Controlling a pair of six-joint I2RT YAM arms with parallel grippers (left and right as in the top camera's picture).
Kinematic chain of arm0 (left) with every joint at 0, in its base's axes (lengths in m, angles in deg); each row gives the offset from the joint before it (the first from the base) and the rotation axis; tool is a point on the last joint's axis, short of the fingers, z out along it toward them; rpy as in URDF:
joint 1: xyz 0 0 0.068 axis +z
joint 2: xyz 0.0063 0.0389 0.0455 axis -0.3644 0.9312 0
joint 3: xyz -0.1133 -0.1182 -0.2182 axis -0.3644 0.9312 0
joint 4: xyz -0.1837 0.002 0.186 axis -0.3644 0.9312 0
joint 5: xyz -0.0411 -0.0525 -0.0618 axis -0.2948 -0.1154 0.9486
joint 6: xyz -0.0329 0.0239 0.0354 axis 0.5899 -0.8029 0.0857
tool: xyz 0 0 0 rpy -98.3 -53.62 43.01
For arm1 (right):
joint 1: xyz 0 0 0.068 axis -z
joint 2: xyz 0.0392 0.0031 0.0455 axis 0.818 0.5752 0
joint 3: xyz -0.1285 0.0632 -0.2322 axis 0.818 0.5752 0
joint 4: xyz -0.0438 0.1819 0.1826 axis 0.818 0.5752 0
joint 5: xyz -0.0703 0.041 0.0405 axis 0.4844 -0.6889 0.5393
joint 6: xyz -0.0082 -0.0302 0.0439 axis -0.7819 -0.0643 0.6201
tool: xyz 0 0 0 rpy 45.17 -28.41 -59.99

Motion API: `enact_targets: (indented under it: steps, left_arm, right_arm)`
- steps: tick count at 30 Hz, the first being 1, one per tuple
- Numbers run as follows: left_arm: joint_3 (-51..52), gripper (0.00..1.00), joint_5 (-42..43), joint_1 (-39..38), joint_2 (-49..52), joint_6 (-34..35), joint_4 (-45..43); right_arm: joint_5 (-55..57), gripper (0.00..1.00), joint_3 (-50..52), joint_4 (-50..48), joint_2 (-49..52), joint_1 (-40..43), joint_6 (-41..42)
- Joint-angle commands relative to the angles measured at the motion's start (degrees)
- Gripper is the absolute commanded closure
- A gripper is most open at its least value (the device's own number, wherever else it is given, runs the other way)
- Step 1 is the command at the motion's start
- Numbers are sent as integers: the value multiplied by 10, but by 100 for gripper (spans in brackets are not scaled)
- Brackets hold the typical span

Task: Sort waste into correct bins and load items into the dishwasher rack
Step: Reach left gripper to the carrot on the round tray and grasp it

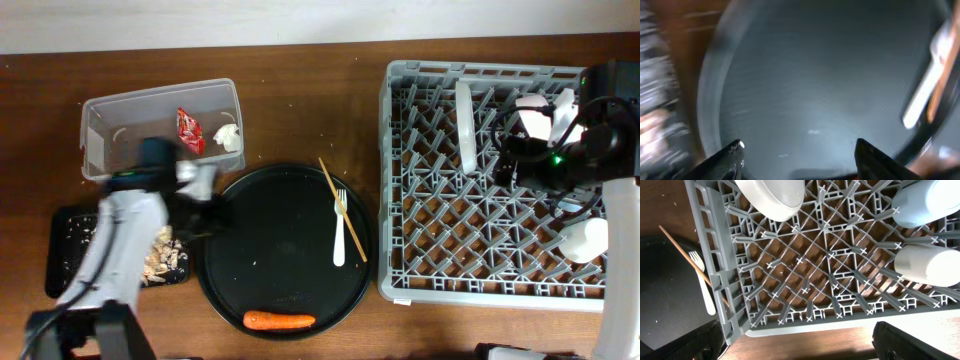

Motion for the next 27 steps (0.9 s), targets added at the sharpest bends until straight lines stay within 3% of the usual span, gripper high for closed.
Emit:
enact_targets:
  steps: [1,2,6,10,12,13,14,18,19,21,27]
  left_arm:
    - [-7,16,-31,-120,-12,-132,-1]
    - [-7,1,-55,-146,-12,-132,0]
    - [-7,1,-103,-240,-12,-131,0]
    - [-7,1,40,-276,-12,-100,0]
    - [-6,1,42,-282,-12,71,11]
    - [-5,1,12,-289,-12,240,38]
    - [-2,1,-6,-299,-13,343,51]
    - [19,1,-48,-368,-21,596,18]
    - [26,1,-77,-389,-21,704,12]
    - [33,1,-109,-406,-21,795,15]
    - [66,1,-106,-406,-23,922,23]
  right_arm:
    - [-1,2,3,0,3,4,-5]
    - [-1,2,3,0,3,4,-5]
    - [-1,2,3,0,3,4,-4]
    - [-1,2,3,0,3,4,-5]
    - [-1,2,3,0,3,4,-5]
    - [-1,2,3,0,3,4,-4]
    - [-1,2,3,0,3,4,-4]
    - [-1,1,3,2,3,4,-5]
    - [-1,2,3,4,3,4,-5]
    - [-1,2,3,5,3,4,-4]
    - [-2,2,3,5,3,4,-4]
